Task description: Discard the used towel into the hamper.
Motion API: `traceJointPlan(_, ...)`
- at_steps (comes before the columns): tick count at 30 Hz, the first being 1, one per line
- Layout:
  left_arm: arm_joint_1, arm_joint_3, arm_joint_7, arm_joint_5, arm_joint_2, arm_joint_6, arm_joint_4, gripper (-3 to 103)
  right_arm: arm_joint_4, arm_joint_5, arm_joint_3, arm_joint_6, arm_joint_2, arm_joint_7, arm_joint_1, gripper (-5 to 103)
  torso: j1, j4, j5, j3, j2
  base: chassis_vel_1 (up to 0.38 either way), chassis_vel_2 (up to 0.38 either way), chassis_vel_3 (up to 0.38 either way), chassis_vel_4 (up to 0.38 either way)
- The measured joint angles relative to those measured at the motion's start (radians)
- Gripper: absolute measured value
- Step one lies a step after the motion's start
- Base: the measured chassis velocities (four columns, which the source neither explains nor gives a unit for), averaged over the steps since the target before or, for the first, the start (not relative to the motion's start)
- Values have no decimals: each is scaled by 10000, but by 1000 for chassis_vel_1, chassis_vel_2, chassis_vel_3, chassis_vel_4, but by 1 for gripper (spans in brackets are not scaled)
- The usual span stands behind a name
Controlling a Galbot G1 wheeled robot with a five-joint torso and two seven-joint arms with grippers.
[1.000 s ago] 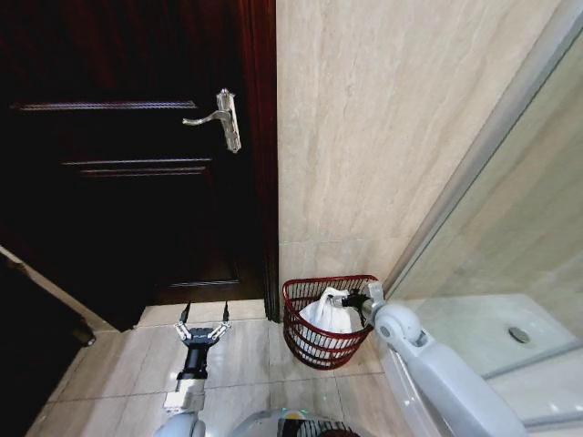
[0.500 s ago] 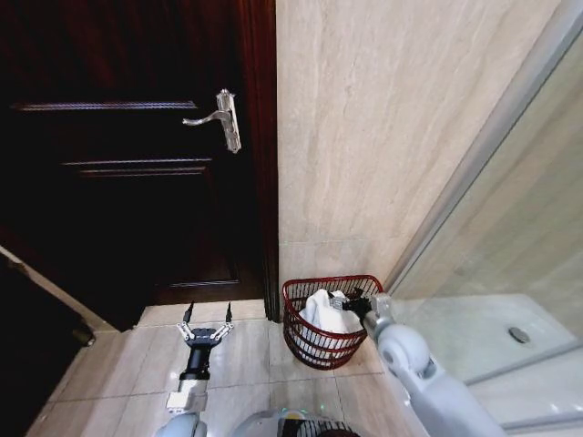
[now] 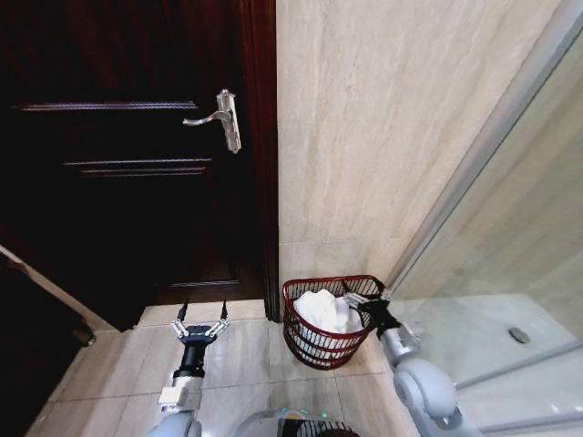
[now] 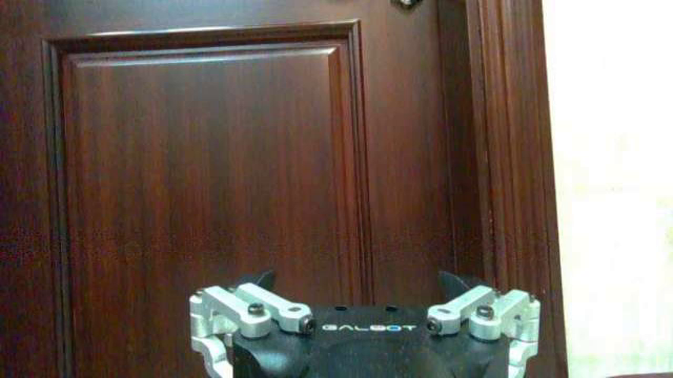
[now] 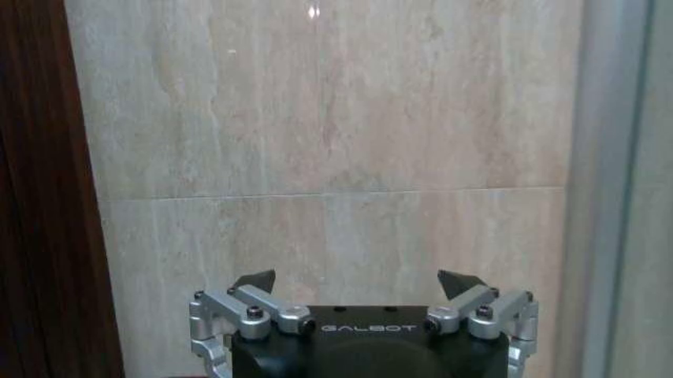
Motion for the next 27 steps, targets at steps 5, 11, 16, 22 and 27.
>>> traceJointPlan(5,25,-23,5,-108,0,309,-266,100,473,-776,107,342,437,-263,-800,100,-1,0,0,0,0,0,0,0,0)
traceJointPlan(11,-183,126,96,-372,0,616,-133,100,710,-1598,3,567,1251,-356,-1188,100,0,0,0,1,0,0,0,0,0)
traceJointPlan(16,-271,220,170,-602,0,673,38,100,722,-1734,-71,609,1343,-136,-1241,100,1,0,0,1,0,0,0,0,0)
traceJointPlan(22,-366,74,519,-1341,583,1112,67,100,440,-1720,-142,984,1216,166,-1236,100,1,1,0,1,0,0,0,0,0)
traceJointPlan(27,-530,-74,718,-1776,1132,1387,141,100,261,-1664,-214,1290,1315,332,-1320,100,1,1,0,0,0,33,-20,-21,30)
